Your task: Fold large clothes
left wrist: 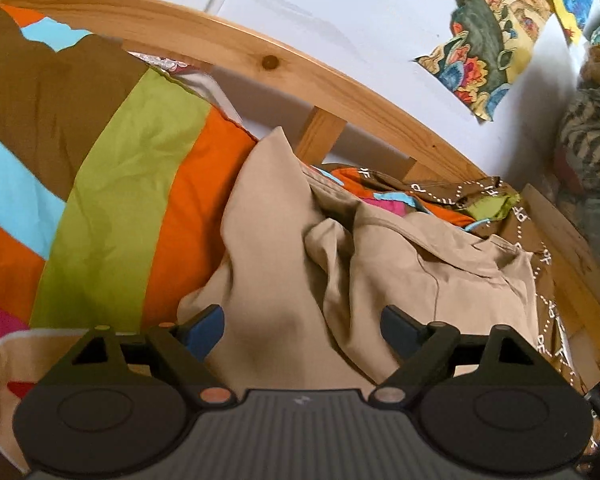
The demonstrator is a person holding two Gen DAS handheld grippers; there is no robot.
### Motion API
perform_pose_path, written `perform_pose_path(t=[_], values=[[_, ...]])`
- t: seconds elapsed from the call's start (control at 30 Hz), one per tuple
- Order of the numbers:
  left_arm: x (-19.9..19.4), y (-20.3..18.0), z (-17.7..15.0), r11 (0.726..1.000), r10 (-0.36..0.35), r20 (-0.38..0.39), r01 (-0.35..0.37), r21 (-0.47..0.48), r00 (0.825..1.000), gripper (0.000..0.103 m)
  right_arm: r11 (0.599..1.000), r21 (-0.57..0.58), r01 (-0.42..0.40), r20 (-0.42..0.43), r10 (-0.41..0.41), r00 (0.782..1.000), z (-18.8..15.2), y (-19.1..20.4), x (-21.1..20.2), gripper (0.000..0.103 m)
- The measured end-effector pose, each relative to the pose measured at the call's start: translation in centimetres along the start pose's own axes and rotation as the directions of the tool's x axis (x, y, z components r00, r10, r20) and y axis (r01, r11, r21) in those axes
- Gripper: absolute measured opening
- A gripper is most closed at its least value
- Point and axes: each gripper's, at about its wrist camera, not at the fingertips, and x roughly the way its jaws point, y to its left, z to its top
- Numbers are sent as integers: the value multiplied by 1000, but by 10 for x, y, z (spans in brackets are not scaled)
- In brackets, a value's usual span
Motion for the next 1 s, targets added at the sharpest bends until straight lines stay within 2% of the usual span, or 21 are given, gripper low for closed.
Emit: perform_pose_path(t=[0.03, 0.1, 0.17, 0.23, 0.4, 0.43, 0.47, 0.5, 0.53, 0.63, 0.7, 0.77, 0.8, 0.83, 0.9, 1.0], values=[[4, -2, 2, 1000, -2, -5, 2, 2, 1000, 82, 995, 94, 24, -13, -23, 1000, 3, -17, 5, 45], [16, -8, 7, 1000, 5, -22, -5, 9, 1000, 77, 961, 268, 68, -35, -61, 998, 9, -51, 21, 45], [29, -13, 12, 999, 30, -45, -30, 18, 999, 72, 917, 393, 73, -62, -53, 997, 14, -80, 45, 45], [43, -15, 17, 999, 51, -59, -50, 19, 997, 65, 889, 448, 93, -92, -58, 994, 20, -98, 70, 45], [67, -19, 30, 999, 43, -56, -42, 10, 998, 62, 808, 575, 130, -155, -49, 987, 16, -128, 112, 44], [71, -21, 31, 999, 42, -50, -41, 19, 998, 52, 796, 591, 132, -149, -54, 987, 16, -130, 116, 36], [74, -22, 33, 999, 29, -50, -27, 33, 998, 26, 794, 592, 137, -140, -66, 988, 13, -131, 116, 18], [77, -23, 34, 999, 18, -61, -15, 48, 998, 10, 805, 575, 146, -132, -85, 988, 14, -130, 118, 12], [80, -24, 34, 998, 15, -67, -11, 61, 998, 1, 818, 556, 147, -115, -99, 988, 15, -130, 118, 9], [75, -35, 30, 992, 29, 16, -30, 125, 999, 0, 867, 465, 180, -26, -190, 981, 24, -115, 113, 4], [73, -43, 30, 982, 71, 71, -82, 172, 995, 0, 877, 431, 214, 1, -238, 971, 27, -105, 114, 4], [76, -45, 31, 970, 120, 109, -140, 201, 987, 0, 868, 431, 247, -52, -249, 967, 23, -101, 127, 4], [80, -43, 32, 966, 139, 105, -158, 204, 985, 0, 863, 434, 258, -82, -248, 965, 19, -104, 137, 6], [84, -39, 32, 969, 145, 87, -159, 190, 986, 0, 855, 444, 267, -100, -249, 963, 14, -106, 141, 12], [86, -33, 28, 976, 149, 67, -158, 147, 986, 0, 846, 464, 264, -110, -241, 964, 9, -108, 136, 16], [71, -30, 20, 984, 139, 82, -146, 99, 987, 2, 872, 409, 270, -50, -274, 961, 11, -102, 109, 29]])
